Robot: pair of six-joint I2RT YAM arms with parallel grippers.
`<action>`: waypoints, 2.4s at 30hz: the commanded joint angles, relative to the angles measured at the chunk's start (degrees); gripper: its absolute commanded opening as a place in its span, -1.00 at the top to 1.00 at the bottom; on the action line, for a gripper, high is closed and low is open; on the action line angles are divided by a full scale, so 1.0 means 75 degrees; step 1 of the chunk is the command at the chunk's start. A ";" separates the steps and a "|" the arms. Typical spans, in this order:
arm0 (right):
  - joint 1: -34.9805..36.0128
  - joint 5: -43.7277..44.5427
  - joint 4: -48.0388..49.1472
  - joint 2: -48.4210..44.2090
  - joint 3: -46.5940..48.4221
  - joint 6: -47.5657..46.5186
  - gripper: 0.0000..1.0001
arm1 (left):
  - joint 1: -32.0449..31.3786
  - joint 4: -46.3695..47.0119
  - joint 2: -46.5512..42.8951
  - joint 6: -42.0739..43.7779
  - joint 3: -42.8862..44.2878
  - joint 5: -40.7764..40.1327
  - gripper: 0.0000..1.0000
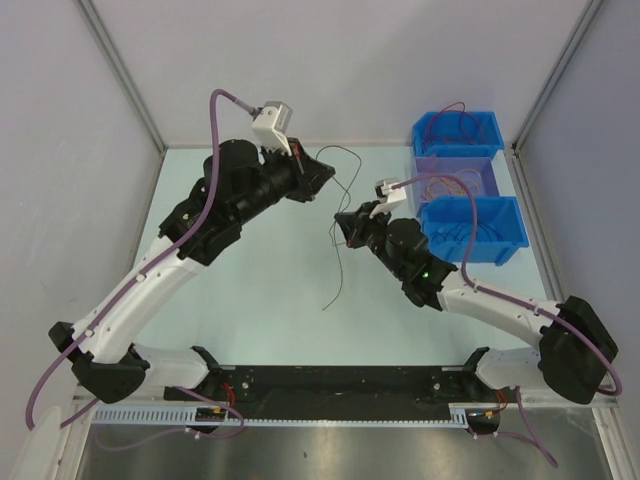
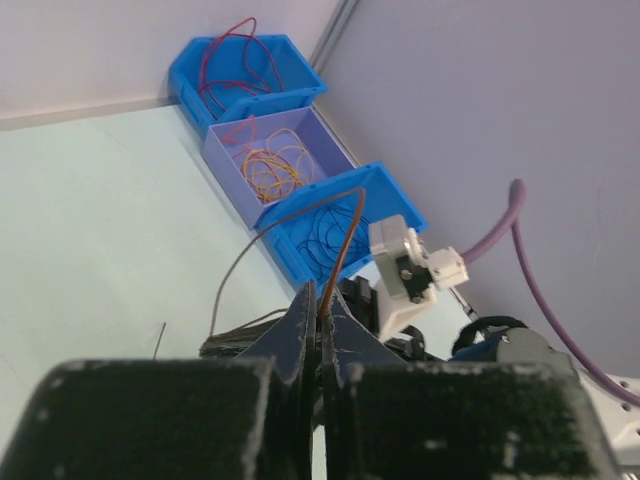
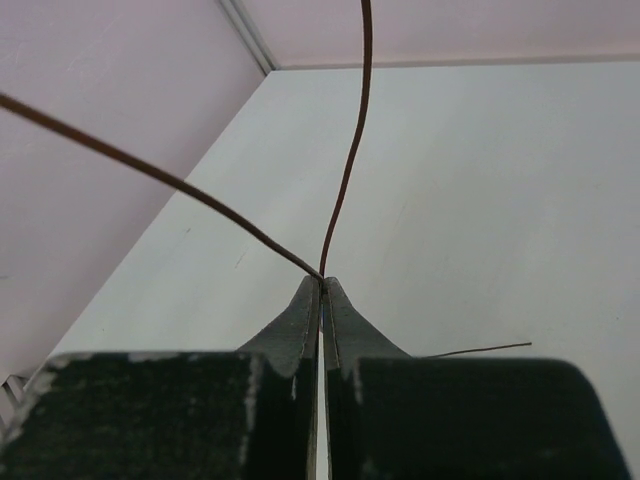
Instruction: Untangle the cables
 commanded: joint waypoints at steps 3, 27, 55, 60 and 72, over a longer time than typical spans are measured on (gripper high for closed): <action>0.0050 0.0461 -0.0561 -0.1146 0.0335 -0.0205 1.00 | 0.0140 -0.0126 -0.0115 0.0082 0.0130 -0.0707 0.46; -0.1285 0.1798 -0.2883 -0.3386 0.1577 -0.1588 1.00 | 0.1301 -0.0619 -0.1250 0.0503 -0.3361 -0.0028 -0.99; -0.4461 0.0872 -0.3233 -0.2379 0.1789 -0.1061 1.00 | 0.1312 0.0095 -0.1814 0.1395 -0.4651 0.1238 -1.00; -0.4988 0.0919 -0.3001 -0.2039 0.1613 -0.1002 1.00 | 0.1312 0.0142 -0.1685 0.1406 -0.4745 0.1273 -1.00; -0.6148 0.1292 -0.3047 -0.1382 0.1566 -0.0569 1.00 | 0.1312 0.0084 -0.1556 0.1453 -0.4769 0.1132 -0.99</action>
